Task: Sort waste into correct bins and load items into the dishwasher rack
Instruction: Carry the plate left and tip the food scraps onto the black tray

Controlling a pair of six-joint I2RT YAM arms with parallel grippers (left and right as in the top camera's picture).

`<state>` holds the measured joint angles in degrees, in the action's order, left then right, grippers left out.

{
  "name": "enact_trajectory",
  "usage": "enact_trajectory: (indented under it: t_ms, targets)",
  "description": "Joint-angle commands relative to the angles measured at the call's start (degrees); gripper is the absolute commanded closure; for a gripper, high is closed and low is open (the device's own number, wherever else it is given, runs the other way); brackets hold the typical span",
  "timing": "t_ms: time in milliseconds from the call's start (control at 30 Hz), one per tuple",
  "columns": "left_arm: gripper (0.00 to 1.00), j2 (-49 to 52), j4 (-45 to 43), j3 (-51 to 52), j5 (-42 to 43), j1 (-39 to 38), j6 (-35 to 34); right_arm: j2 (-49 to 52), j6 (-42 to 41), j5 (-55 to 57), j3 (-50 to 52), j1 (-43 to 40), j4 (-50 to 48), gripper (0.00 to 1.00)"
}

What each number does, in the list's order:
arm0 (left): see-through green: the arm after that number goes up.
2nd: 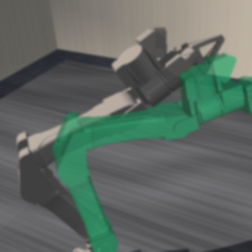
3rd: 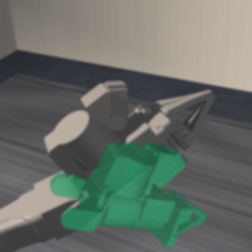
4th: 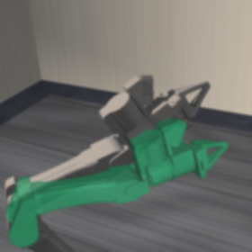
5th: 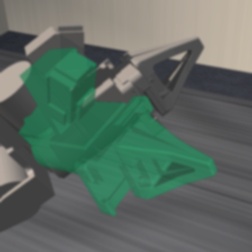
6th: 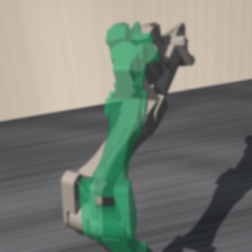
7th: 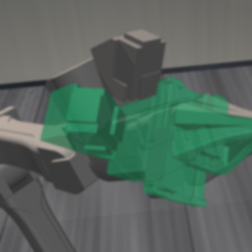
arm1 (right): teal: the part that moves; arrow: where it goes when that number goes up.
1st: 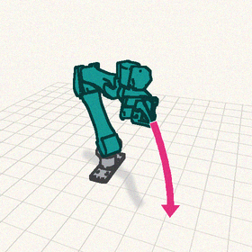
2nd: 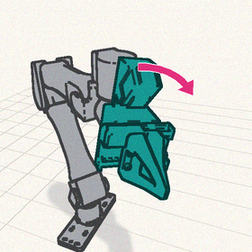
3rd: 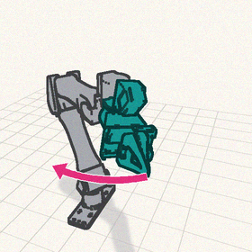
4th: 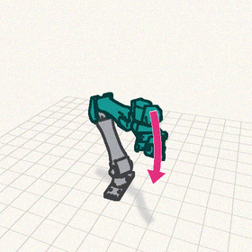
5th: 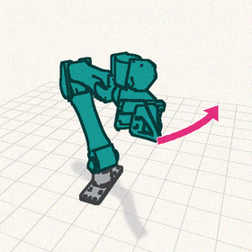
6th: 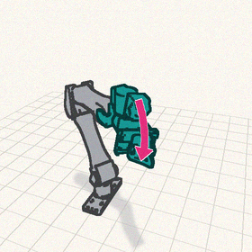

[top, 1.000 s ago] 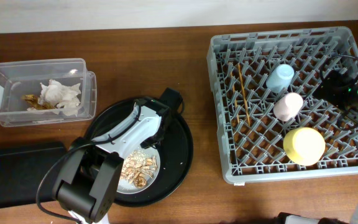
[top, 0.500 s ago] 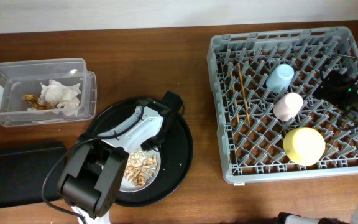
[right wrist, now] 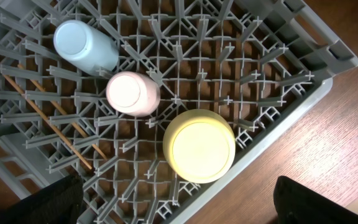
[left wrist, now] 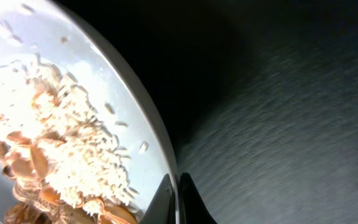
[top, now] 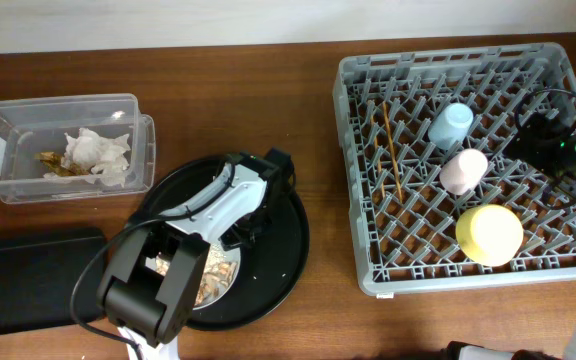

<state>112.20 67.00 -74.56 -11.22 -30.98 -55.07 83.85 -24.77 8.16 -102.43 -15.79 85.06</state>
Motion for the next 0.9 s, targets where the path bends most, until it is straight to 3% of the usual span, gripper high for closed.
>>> enact_trajectory:
  t_ms: [0, 200, 500, 867]
  targets:
    - [0.99, 0.7, 5.6, -3.4, -4.0, 0.8, 0.3, 0.2, 0.3, 1.1, -0.1, -0.4, 0.0, 0.02]
    - [0.99, 0.6, 15.2, -8.3, -6.8, 5.4, 0.7, 0.2, 0.3, 1.1, -0.1, -0.4, 0.0, 0.02]
    - [0.99, -3.6, 17.6, -12.9, -5.0, 21.7, 7.3, 0.2, 0.3, 1.1, -0.1, -0.4, 0.0, 0.02]
    - [0.99, -9.2, 9.1, -13.7, 13.2, 45.9, 19.4, 0.2, 0.3, 1.1, -0.1, -0.4, 0.0, 0.02]
